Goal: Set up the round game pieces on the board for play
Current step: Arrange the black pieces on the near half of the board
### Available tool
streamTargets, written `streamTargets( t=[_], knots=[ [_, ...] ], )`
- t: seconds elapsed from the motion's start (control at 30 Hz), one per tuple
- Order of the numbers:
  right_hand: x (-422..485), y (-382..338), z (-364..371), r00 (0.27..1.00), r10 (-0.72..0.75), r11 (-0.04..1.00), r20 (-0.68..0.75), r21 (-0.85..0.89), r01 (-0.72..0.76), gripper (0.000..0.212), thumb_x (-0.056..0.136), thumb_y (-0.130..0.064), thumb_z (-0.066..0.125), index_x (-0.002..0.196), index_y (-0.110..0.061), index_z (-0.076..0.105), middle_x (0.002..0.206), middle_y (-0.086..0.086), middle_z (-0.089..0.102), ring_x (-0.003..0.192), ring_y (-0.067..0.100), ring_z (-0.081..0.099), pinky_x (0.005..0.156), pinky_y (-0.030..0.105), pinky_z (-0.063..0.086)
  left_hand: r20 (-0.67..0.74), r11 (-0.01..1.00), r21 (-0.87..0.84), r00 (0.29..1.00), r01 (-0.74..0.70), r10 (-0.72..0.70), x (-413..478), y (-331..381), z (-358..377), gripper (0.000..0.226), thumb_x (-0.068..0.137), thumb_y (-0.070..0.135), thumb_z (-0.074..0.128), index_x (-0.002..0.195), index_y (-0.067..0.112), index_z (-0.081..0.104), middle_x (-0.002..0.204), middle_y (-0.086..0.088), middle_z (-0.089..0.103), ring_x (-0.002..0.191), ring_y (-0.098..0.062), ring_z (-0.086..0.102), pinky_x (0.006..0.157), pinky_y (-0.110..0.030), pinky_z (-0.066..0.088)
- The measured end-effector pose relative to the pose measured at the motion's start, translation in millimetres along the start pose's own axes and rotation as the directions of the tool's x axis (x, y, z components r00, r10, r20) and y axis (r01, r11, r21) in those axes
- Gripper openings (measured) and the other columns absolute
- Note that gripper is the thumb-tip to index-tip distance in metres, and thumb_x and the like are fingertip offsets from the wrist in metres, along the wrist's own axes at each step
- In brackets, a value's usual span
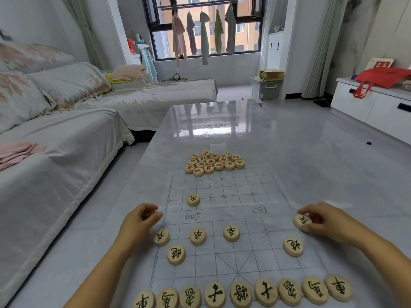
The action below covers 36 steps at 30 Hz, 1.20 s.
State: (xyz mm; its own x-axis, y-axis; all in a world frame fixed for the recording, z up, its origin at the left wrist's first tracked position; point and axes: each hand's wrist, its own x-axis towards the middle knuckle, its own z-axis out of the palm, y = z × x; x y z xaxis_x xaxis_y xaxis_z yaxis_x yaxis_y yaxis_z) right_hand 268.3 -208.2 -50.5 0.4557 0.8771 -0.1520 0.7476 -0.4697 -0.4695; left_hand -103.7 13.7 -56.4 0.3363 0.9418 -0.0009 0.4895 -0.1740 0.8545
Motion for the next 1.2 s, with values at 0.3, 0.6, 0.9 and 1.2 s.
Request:
streamTargets(
  t=[0.3, 0.6, 0.9, 1.2],
  knots=[
    [-4, 13, 15, 0.993, -0.099, 0.995, -0.067, 0.010, 0.100, 0.042, 0.087, -0.031, 0.060, 0.128, -0.028, 0.050, 0.101, -0.014, 0.046, 0.090, 0.003, 0.050, 0.077, 0.018, 0.039, 0.346, 0.798, 0.533, 0.933, -0.282, 0.098, 50, 58, 68, 0.051, 0.089, 0.010, 0.055, 0.136, 0.024, 0.042, 0.139, -0.007, 0.040, 0.125, -0.024, 0.042, 0.104, -0.032, 0.036],
    [-1, 12, 14, 0.990, -0.118, 0.993, -0.079, -0.022, 0.116, 0.041, 0.085, -0.036, 0.062, 0.123, -0.027, 0.051, 0.101, -0.016, 0.044, 0.088, 0.001, 0.047, 0.077, 0.016, 0.035, 0.334, 0.866, 0.387, 0.923, -0.317, 0.189, 28, 96, 120, 0.030, 0.083, 0.041, 0.062, 0.102, 0.018, 0.058, 0.089, 0.000, 0.057, 0.071, -0.007, 0.047, 0.069, -0.026, 0.041],
    [-9, 15, 11, 0.990, -0.141, 0.990, -0.032, 0.020, 0.141, 0.040, 0.085, -0.033, 0.063, 0.124, -0.029, 0.051, 0.095, -0.024, 0.042, 0.086, -0.005, 0.047, 0.072, 0.012, 0.038, 0.549, 0.626, 0.583, 0.819, -0.518, 0.165, -25, 119, 180, 0.054, 0.075, 0.057, 0.061, 0.114, 0.020, 0.052, 0.110, -0.002, 0.061, 0.104, -0.023, 0.053, 0.098, -0.039, 0.024],
    [-13, 16, 8, 0.988, -0.154, 0.988, -0.005, 0.031, 0.154, 0.040, 0.087, -0.029, 0.061, 0.125, -0.029, 0.051, 0.098, -0.020, 0.043, 0.088, -0.003, 0.048, 0.074, 0.011, 0.037, 0.606, 0.709, 0.469, 0.776, -0.527, 0.177, -23, 110, 165, 0.047, 0.081, 0.036, 0.065, 0.125, 0.030, 0.049, 0.101, 0.003, 0.051, 0.103, -0.022, 0.051, 0.097, -0.034, 0.026]
  ],
)
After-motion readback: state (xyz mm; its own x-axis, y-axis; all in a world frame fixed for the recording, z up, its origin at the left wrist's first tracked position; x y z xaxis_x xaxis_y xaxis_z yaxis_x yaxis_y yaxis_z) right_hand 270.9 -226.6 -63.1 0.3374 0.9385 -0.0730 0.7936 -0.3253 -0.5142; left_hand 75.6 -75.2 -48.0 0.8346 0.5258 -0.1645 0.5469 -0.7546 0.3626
